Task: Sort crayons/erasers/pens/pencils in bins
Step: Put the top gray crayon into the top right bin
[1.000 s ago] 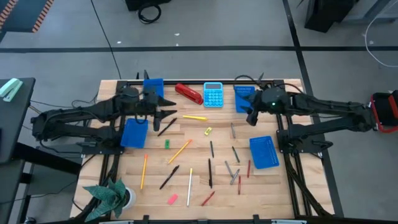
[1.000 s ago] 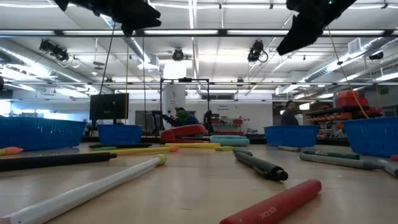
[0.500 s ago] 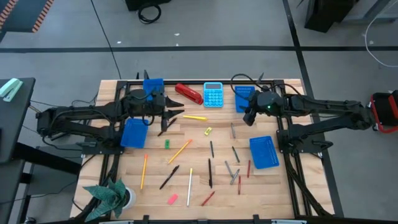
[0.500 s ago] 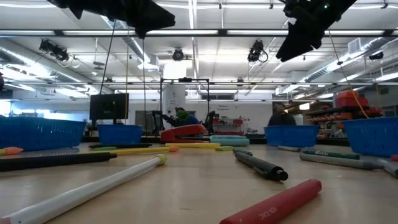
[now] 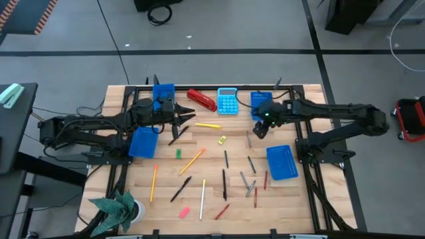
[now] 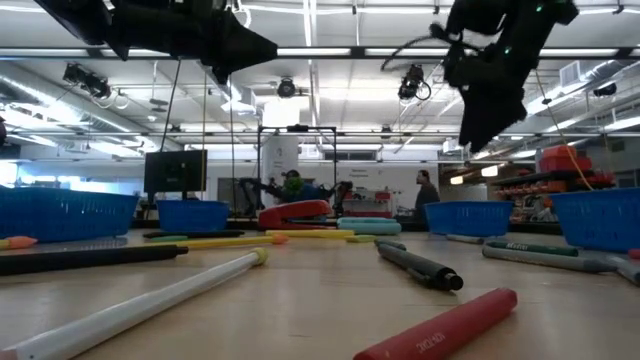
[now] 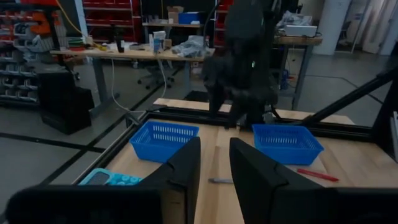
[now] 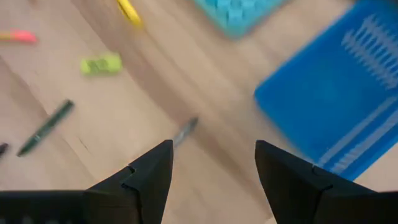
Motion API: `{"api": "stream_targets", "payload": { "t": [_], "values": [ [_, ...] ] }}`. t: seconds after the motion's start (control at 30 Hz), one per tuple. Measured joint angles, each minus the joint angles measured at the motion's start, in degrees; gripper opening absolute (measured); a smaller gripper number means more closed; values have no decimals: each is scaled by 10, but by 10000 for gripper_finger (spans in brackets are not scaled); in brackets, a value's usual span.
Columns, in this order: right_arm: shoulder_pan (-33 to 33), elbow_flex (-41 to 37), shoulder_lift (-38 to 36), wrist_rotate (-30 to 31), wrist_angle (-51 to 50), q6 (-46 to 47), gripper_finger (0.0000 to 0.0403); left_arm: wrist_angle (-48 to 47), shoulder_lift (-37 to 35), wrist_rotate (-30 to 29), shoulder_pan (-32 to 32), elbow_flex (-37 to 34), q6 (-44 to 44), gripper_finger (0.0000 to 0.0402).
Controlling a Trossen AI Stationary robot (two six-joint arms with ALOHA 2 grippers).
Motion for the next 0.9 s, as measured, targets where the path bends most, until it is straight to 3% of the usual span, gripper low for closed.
{"api": "stream_targets", "payload": {
  "t": [0.27, 0.63, 0.9],
  "values": [
    [12, 0, 118, -47, -15, 96, 233, 0, -1, 0, 0, 0, 21, 95],
    [46, 0, 186, -52, 42, 199, 215, 8, -1, 0, 0, 0, 75, 92],
    [53, 0, 243, -52, 71, 218, 195, -3, -1, 0, -1, 0, 76, 93]
  ]
}}
